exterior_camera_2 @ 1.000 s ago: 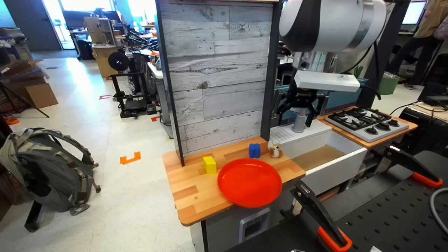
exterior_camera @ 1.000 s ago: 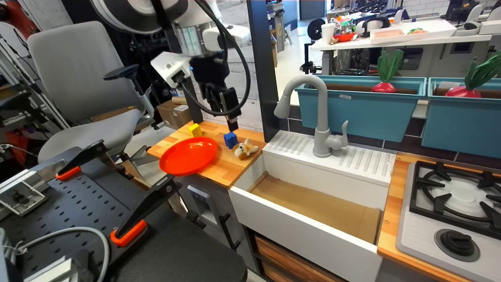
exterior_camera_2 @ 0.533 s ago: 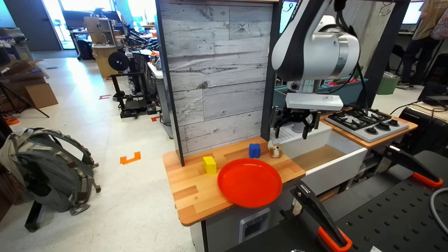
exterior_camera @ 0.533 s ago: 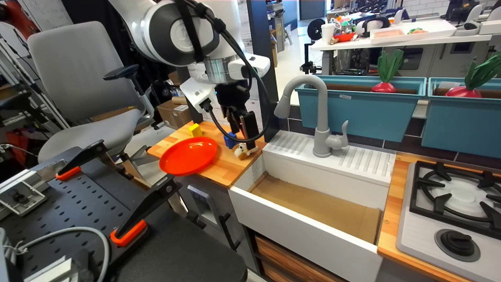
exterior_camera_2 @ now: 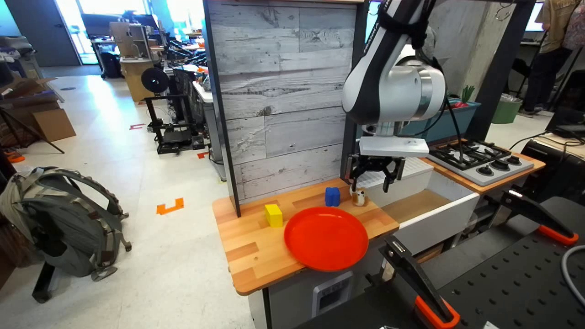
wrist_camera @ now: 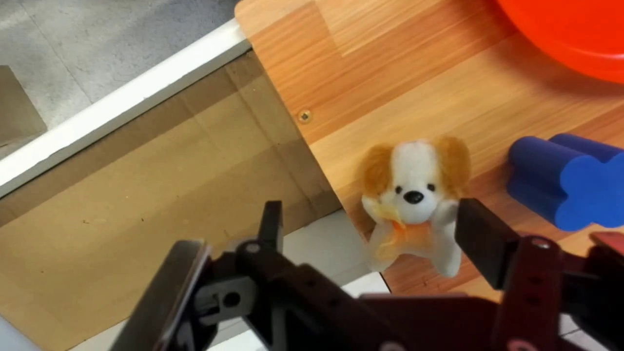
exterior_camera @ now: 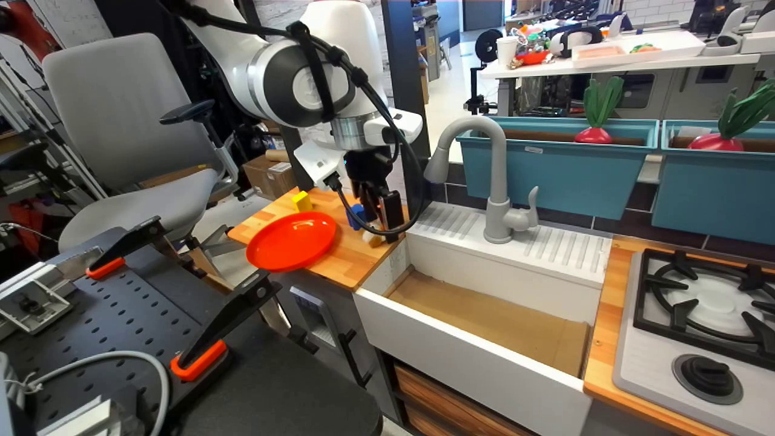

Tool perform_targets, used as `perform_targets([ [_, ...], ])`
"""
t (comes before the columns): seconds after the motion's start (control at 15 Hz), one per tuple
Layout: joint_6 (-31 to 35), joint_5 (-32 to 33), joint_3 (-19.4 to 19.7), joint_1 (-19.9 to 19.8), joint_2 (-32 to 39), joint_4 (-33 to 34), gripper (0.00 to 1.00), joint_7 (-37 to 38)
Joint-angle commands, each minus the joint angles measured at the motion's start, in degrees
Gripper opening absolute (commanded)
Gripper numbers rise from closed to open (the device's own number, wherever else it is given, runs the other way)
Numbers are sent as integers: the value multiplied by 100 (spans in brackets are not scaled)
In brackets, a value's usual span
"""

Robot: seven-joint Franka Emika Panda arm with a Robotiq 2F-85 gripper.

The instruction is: Put the toy dog on the plate

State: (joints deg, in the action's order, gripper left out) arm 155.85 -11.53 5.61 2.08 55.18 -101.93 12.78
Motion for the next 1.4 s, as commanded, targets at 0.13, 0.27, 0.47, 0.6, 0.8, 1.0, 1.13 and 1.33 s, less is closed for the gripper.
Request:
perform_targets([
  [0.13, -267, 227, 120, 130, 432, 613, 42, 242],
  [0.27, -276, 287, 134, 133, 520, 703, 27, 210],
  [0.47, -272, 335, 112, 102, 558, 741, 4, 164],
  [0.6, -93, 286, 95, 111, 425, 577, 3, 207],
  [0.8, 161, 242, -75, 55, -78, -43, 3, 7],
  [1.0, 836, 241, -180, 158, -602, -844, 4, -79],
  [1.13, 1111, 295, -241, 302, -868, -1276, 4, -142],
  [1.33, 1411, 366, -314, 628, -1128, -1768, 4, -161],
])
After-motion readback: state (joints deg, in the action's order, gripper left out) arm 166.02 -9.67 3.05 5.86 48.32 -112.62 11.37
